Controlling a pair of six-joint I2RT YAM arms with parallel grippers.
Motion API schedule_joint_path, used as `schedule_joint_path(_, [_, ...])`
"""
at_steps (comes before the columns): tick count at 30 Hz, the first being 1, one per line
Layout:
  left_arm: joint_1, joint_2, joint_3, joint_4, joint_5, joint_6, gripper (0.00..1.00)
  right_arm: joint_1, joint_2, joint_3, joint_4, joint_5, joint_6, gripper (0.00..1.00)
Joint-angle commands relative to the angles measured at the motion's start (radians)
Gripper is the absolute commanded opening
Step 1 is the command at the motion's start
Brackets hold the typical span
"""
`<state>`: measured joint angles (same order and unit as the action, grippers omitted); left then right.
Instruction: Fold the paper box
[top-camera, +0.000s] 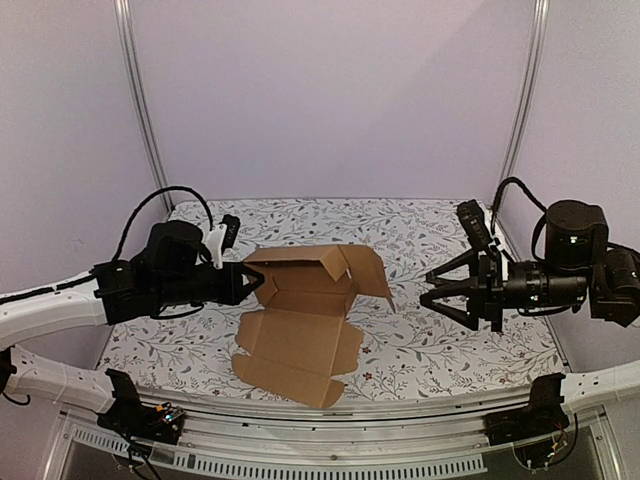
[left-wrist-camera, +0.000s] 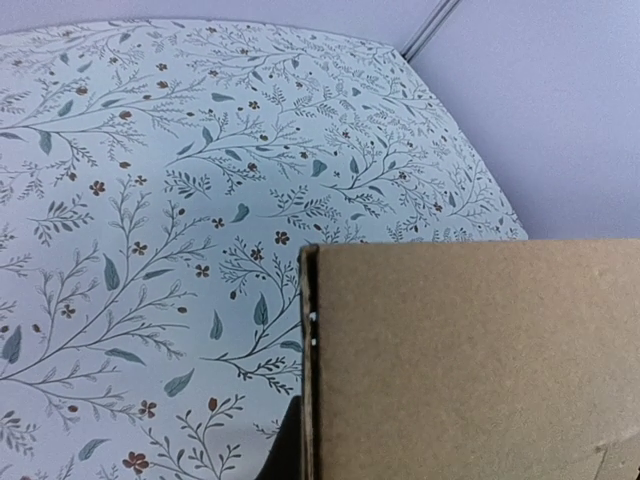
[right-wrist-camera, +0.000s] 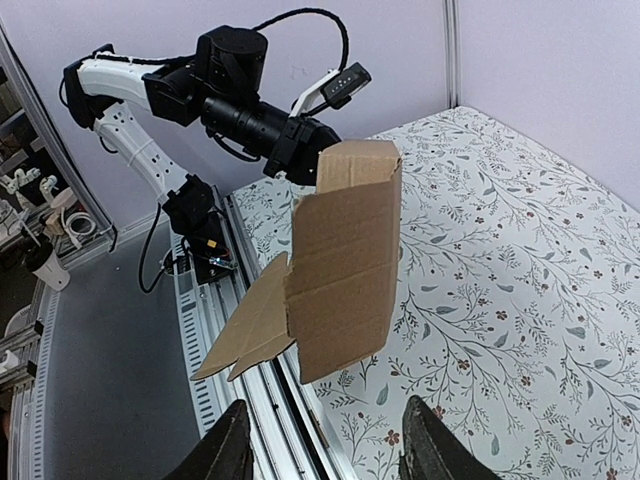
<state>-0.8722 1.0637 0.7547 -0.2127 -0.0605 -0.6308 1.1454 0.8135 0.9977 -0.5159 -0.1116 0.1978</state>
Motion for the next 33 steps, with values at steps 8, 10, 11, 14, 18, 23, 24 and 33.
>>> schedule_joint_path(8, [-0.002,-0.045,0.005,-0.059,0.046,0.102,0.0,0.002,0.104,0.09,-0.01,0.008,-0.056,0.48])
schedule_joint_path(10, [-0.002,-0.047,0.003,-0.06,0.048,0.108,0.0,0.003,0.135,0.099,0.008,-0.029,-0.061,0.48])
schedule_joint_path(11, [-0.002,-0.047,0.003,-0.06,0.052,0.112,0.0,0.003,0.156,0.102,0.017,-0.044,-0.064,0.48])
schedule_joint_path(14, [-0.002,-0.047,0.002,-0.06,0.053,0.115,0.0,0.003,0.206,0.109,0.041,-0.078,-0.069,0.48])
schedule_joint_path(18, [-0.002,-0.044,0.002,-0.07,0.042,0.114,0.0,0.002,0.259,0.111,0.089,-0.131,-0.062,0.48])
schedule_joint_path(23, [-0.002,-0.041,0.002,-0.076,0.028,0.11,0.0,0.003,0.322,0.113,0.137,-0.167,-0.045,0.47])
schedule_joint_path(24, [-0.002,-0.041,0.002,-0.076,0.025,0.11,0.0,0.001,0.331,0.115,0.142,-0.169,-0.043,0.47])
schedule_joint_path(33, [-0.002,-0.043,0.005,-0.091,-0.005,0.095,0.0,0.004,0.443,0.167,0.152,-0.152,-0.042,0.43])
